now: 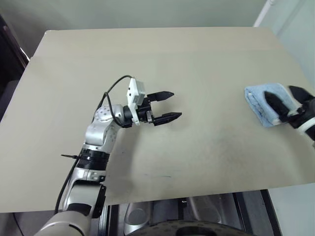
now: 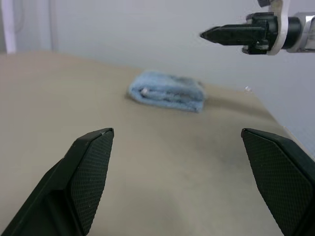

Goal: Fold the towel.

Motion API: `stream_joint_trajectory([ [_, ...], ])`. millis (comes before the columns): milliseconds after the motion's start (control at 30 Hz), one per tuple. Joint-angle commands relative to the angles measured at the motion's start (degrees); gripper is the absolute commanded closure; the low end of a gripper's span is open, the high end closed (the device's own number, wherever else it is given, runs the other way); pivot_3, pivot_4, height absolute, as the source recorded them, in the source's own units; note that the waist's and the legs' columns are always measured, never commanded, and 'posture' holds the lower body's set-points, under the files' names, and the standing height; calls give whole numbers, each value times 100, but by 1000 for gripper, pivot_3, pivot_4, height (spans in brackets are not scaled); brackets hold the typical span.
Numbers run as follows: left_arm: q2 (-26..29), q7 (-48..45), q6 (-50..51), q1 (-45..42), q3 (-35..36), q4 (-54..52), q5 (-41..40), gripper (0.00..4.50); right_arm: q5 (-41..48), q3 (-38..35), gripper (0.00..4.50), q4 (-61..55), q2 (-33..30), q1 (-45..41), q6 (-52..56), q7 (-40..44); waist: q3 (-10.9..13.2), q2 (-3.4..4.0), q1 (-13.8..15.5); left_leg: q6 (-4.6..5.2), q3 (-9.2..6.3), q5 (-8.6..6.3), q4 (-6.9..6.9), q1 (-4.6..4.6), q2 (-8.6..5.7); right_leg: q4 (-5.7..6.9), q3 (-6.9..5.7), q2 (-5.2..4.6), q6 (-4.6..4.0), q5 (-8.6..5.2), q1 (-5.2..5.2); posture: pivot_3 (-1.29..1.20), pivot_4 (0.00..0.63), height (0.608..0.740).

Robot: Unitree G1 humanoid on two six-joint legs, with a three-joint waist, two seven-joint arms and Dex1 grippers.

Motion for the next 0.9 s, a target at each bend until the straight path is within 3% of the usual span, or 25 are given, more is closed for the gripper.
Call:
stream_joint_trajectory([
  [33, 204, -114, -138, 143, 117, -362, -47, 0, -240, 178, 6, -251, -41, 67, -222, 645, 0, 0, 2, 0, 0, 0, 0, 0, 0, 0, 0, 0, 0, -3, 1, 0, 150, 703],
  [333, 895, -336, -4, 818, 430, -750, -317, 0, -311, 844, 6, -489, 35, 277, -190, 1711, 0, 0, 17, -1, 0, 0, 5, 0, 1, 3, 0, -2, -9, -6, 0, 0, 150, 703],
  [533, 1428, -643, -16, 1488, 553, -1112, -373, 0, -465, 1104, 6, -211, 30, -18, -271, 2275, -1, -1, -16, -2, -1, 1, 6, 4, 1, 3, 2, -2, -19, -1, 0, 0, 150, 703],
  [900, 1825, -393, 181, 2080, 1068, -1595, -619, 0, -815, 1823, 6, 294, 409, -891, -347, 2641, -4, -1, -38, -5, -7, 1, 2, 3, 3, 10, -1, 1, -82, 26, -10, 0, 150, 703],
])
